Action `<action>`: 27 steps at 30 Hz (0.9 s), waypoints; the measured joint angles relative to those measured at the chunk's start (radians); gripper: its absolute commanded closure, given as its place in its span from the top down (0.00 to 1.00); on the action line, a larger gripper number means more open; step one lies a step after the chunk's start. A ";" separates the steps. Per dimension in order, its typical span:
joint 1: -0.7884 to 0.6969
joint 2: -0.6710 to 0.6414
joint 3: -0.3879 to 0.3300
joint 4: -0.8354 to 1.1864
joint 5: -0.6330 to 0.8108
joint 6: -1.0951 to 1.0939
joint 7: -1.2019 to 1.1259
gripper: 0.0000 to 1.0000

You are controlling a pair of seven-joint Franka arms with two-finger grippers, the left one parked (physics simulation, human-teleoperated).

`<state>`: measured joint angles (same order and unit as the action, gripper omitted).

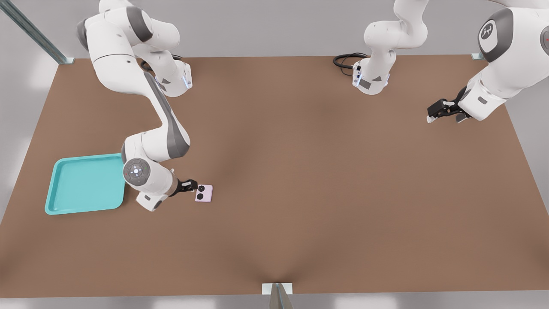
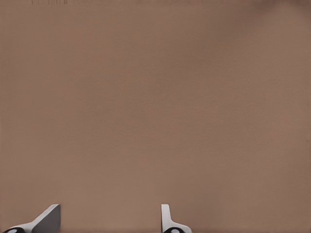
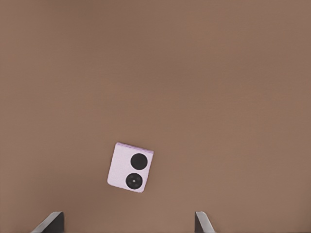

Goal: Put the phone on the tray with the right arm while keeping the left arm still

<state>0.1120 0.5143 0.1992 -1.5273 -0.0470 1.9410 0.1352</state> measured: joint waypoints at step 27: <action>0.011 0.187 0.008 -0.237 -0.005 0.426 0.392 1.00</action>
<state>0.1231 0.7018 0.2070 -1.7638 -0.0516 2.3669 0.5272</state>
